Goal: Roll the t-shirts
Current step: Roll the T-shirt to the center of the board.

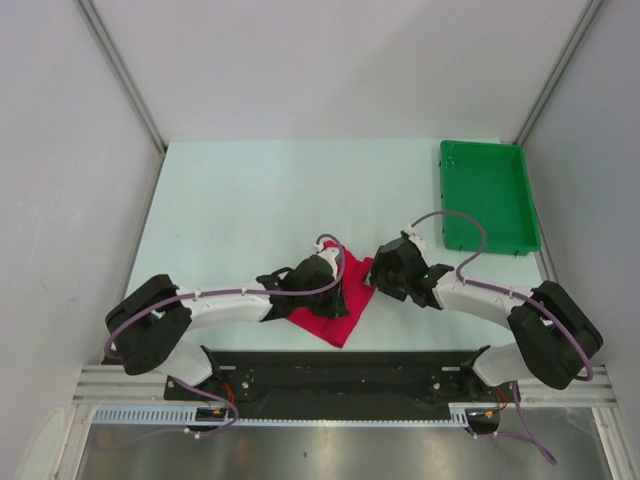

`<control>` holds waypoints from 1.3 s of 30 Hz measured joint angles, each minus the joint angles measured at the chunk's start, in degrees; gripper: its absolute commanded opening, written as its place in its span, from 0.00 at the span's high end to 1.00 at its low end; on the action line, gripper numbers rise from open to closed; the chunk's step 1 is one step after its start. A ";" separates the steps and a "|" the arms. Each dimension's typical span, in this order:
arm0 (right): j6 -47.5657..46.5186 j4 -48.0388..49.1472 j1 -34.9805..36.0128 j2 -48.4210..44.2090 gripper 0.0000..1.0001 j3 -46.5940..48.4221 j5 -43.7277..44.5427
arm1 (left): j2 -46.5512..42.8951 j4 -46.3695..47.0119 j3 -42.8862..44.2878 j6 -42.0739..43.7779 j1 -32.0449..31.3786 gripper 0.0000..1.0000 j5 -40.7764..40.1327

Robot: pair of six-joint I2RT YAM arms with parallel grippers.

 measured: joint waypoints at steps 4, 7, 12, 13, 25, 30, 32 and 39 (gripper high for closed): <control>0.00 0.15 0.28 1.27 0.35 1.14 0.00 | 0.00 -0.74 0.22 0.52 0.13 0.73 -0.42; 0.04 0.17 0.39 2.67 0.40 2.16 0.02 | 0.00 -1.14 0.28 0.96 0.26 0.73 -0.79; -0.02 -0.35 0.96 5.51 0.40 5.07 0.20 | 0.00 -2.49 0.92 1.88 0.39 0.72 -1.49; -0.04 -0.76 1.11 5.95 0.40 5.70 0.35 | 0.00 -2.71 1.01 2.01 0.42 0.70 -1.60; -0.87 -5.44 2.14 11.17 0.41 12.37 1.49 | -3.02 -7.45 1.79 6.45 0.68 0.33 -7.63; -0.87 -6.38 2.29 11.78 0.41 13.25 1.68 | -6.16 -10.29 4.70 9.49 -1.31 0.31 -12.31; -0.87 -6.64 2.29 12.20 0.41 13.60 1.66 | -6.27 -10.47 6.32 10.32 -2.99 0.29 -13.97; -0.90 -7.91 2.29 13.16 0.41 14.93 1.68 | -2.58 -12.76 11.08 11.45 -11.41 0.25 -21.49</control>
